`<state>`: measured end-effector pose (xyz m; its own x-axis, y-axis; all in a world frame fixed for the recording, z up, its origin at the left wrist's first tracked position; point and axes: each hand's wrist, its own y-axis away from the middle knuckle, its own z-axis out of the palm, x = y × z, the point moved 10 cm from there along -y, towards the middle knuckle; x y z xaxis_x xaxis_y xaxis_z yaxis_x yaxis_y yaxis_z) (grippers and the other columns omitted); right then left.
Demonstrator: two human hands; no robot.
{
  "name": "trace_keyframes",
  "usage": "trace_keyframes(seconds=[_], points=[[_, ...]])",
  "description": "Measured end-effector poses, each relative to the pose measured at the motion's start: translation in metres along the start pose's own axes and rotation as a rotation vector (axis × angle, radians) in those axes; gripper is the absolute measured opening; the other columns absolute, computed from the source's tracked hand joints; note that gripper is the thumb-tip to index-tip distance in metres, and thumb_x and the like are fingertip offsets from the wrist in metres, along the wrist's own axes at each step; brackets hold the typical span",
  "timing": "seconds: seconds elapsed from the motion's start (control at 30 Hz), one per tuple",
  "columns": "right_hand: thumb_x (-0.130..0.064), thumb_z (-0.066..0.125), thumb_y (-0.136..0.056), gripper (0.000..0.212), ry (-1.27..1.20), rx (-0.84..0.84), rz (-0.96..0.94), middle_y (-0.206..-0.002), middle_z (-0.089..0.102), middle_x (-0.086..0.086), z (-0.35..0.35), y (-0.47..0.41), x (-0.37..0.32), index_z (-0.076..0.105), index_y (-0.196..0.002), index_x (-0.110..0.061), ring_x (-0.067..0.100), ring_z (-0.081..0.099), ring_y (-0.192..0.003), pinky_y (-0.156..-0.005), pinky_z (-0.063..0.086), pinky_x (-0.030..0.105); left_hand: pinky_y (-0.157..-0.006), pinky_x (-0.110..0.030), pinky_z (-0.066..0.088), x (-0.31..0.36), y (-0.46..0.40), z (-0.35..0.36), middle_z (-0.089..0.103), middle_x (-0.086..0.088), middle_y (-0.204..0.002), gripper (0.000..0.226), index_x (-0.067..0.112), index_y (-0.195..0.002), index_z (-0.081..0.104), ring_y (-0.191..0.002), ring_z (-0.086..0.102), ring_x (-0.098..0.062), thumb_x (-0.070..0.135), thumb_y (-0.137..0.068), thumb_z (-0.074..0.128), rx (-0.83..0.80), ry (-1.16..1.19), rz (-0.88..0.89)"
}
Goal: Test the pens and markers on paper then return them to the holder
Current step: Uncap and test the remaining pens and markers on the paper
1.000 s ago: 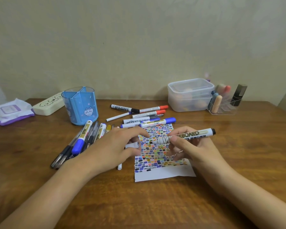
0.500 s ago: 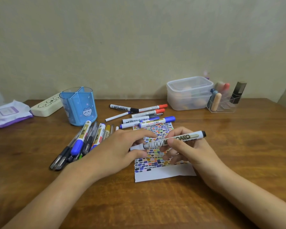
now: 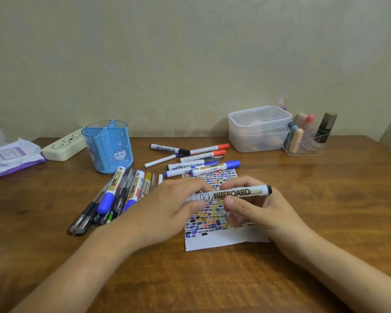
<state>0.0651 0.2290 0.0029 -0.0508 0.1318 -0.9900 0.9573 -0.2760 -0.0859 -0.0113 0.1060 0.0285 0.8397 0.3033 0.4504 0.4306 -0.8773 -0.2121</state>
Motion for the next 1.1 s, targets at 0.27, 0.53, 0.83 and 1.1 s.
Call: trace_keyframes(seconds=[0.27, 0.53, 0.83, 1.1], points=[[-0.03, 0.071, -0.084, 0.022, 0.248, 0.079, -0.129, -0.095, 0.075, -0.006, -0.012, -0.001, -0.01, 0.066, -0.103, -0.021, 0.018, 0.073, -0.075, -0.064, 0.059, 0.028, -0.089, -0.028, 0.049, -0.012, 0.002, -0.005, 0.055, 0.02, -0.118, 0.02, 0.039, -0.121, 0.048, -0.106, 0.05, 0.003, 0.04, -0.102, 0.043, 0.019, -0.08, -0.084], [-0.044, 0.067, -0.085, 0.019, 0.377, 0.05, -0.206, -0.085, 0.075, -0.01, -0.006, 0.001, -0.01, 0.068, -0.1, -0.032, 0.014, 0.069, -0.064, -0.059, 0.055, 0.031, -0.075, -0.023, 0.043, -0.002, 0.001, -0.007, 0.059, 0.019, -0.12, 0.058, 0.046, -0.131, 0.052, -0.108, 0.053, -0.001, 0.069, -0.085, 0.025, 0.065, -0.261, -0.032], [-0.057, 0.056, -0.089, 0.025, 0.533, 0.062, -0.267, -0.075, 0.068, -0.01, -0.002, 0.004, -0.017, 0.066, -0.095, -0.034, 0.011, 0.066, -0.067, -0.063, 0.054, 0.044, -0.068, -0.025, 0.037, 0.003, 0.001, -0.004, 0.052, 0.016, -0.1, 0.056, 0.032, -0.118, 0.058, -0.087, 0.047, -0.003, 0.061, -0.088, 0.022, 0.081, -0.272, 0.002], [-0.071, 0.044, -0.093, 0.039, 0.57, 0.026, -0.281, -0.084, 0.071, 0.003, 0.002, 0.005, -0.016, 0.063, -0.095, -0.038, 0.024, 0.065, -0.076, -0.067, 0.051, 0.054, -0.071, -0.025, 0.04, 0.007, 0.002, -0.005, 0.042, 0.014, -0.097, 0.022, 0.03, -0.111, 0.058, -0.086, 0.047, -0.006, 0.043, -0.1, 0.044, 0.081, -0.251, 0.012]])
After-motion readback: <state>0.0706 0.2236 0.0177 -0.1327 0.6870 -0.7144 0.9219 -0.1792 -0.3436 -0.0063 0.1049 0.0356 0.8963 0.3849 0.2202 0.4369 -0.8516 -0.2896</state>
